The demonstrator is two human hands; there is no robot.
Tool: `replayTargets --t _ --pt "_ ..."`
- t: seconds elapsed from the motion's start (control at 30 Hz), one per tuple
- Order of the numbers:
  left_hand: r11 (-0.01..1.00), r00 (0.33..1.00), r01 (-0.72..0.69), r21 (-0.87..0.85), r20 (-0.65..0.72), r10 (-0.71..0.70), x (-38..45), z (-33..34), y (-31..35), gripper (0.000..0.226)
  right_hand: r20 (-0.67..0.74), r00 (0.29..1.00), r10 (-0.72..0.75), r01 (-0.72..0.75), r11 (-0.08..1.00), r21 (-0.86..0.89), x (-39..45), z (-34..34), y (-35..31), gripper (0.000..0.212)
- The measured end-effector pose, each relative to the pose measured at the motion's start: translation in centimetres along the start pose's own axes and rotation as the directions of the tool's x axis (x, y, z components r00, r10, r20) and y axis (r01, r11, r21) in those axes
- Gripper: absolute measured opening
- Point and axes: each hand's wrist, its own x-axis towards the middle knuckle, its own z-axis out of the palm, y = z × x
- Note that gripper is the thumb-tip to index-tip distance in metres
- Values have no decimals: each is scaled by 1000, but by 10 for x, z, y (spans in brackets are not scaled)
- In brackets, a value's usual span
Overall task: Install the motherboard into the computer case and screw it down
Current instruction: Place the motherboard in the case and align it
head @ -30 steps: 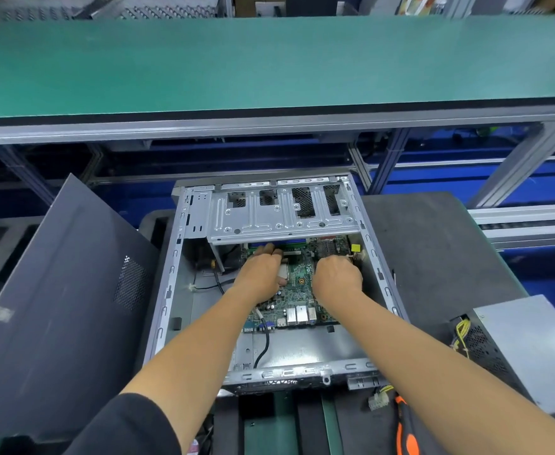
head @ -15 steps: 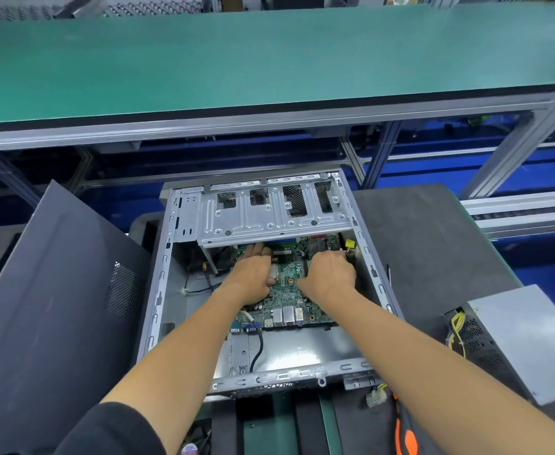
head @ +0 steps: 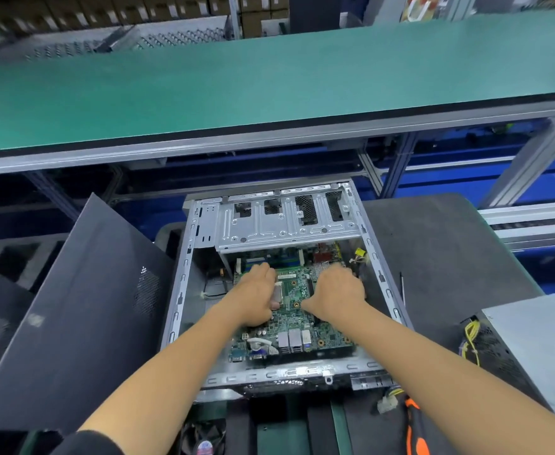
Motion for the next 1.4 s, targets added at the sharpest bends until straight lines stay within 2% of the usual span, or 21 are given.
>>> replayTargets --t 0.27,0.47,0.6,0.67,0.73,0.77,0.8,0.83,0.87,0.97,1.13,1.27,1.4 --pt "999 997 -45 14 64 44 -7 2 6 37 96 994 55 -61 996 61 -1 4 6 95" --pt "996 996 -58 70 71 53 -5 4 13 35 196 980 29 -33 999 16 6 3 9 98" --pt "991 994 -93 100 72 86 -6 -8 14 40 215 976 36 -23 998 -64 11 5 9 83" --pt "990 986 -143 -14 85 144 -11 -25 16 35 199 979 34 -12 994 -111 12 7 9 80" --pt "938 943 -117 -326 260 208 -20 -43 19 29 200 979 26 -1 993 -122 14 9 9 81" --pt "893 886 -46 -447 395 243 -25 -49 22 29 207 978 24 1 993 -118 15 10 10 81" --pt "873 815 8 -488 509 278 -30 -52 25 28 219 975 27 -2 994 -111 16 10 10 80" --pt "879 757 19 -477 581 299 -34 -52 28 26 231 973 27 -3 995 -104 18 9 10 76" --pt "895 729 2 -447 613 305 -36 -50 32 24 239 971 21 2 996 -94 20 9 10 68" --pt "925 742 -41 -379 608 281 -32 -45 40 19 225 974 7 8 998 -68 26 12 10 52" --pt "940 718 -39 -338 645 261 -19 -43 45 24 241 970 31 -27 999 -22 32 14 10 59" --pt "921 705 -11 -389 651 283 -13 -52 32 20 255 964 81 -84 996 3 35 10 9 98" --pt "915 670 -22 -403 673 312 -6 -65 7 26 286 956 66 -70 998 4 36 9 8 107"
